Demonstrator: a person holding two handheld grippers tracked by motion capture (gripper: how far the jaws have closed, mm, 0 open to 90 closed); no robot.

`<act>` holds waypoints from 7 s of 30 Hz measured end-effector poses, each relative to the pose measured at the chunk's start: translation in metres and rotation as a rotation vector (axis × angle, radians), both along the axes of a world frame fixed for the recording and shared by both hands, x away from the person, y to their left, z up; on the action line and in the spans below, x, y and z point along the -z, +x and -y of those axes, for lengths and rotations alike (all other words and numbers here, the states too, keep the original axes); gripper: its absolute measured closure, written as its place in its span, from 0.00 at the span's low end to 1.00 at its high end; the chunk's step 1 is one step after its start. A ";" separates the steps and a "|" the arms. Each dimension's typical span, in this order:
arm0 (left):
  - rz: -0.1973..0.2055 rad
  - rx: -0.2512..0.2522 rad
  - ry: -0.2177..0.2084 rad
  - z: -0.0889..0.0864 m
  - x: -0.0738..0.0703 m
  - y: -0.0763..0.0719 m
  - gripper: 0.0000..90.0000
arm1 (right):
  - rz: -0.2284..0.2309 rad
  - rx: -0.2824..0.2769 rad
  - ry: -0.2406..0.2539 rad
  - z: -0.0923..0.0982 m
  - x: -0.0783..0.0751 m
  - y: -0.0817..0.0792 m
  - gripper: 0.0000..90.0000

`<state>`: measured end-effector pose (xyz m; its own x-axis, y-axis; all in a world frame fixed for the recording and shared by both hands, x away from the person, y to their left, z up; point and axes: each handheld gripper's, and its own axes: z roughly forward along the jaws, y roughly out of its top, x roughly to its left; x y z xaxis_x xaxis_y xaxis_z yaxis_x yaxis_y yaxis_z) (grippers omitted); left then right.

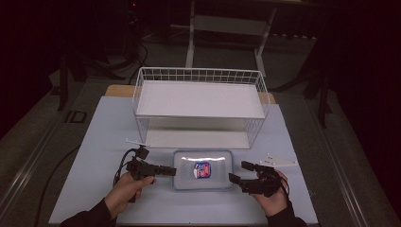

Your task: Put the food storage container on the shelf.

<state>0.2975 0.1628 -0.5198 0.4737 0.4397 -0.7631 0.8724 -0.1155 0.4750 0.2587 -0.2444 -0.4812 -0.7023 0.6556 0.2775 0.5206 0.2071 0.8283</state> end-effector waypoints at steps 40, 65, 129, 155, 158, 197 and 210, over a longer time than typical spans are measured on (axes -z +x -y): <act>0.166 0.089 0.022 0.001 -0.003 -0.010 0.65 | -0.281 -0.155 0.135 0.013 0.024 0.035 0.60; 0.259 0.006 0.021 0.001 -0.033 0.005 0.64 | -0.238 -0.117 0.163 0.012 0.002 0.051 0.60; 0.408 -0.247 0.085 0.016 -0.012 0.059 0.58 | -0.056 -0.004 0.152 -0.002 0.017 0.121 0.55; 0.393 -0.338 0.159 0.027 -0.009 0.074 0.44 | -0.123 0.131 0.125 -0.017 0.021 0.126 0.47; 0.395 -0.335 0.165 0.027 -0.009 0.075 0.42 | -0.109 0.141 0.096 -0.020 0.018 0.124 0.46; 0.539 -0.186 0.182 0.000 -0.028 -0.006 0.00 | 0.022 0.037 -0.048 -0.070 0.014 0.066 0.95; 0.552 -0.193 0.151 -0.005 -0.016 -0.006 0.00 | 0.010 0.034 -0.100 -0.096 0.025 0.080 1.00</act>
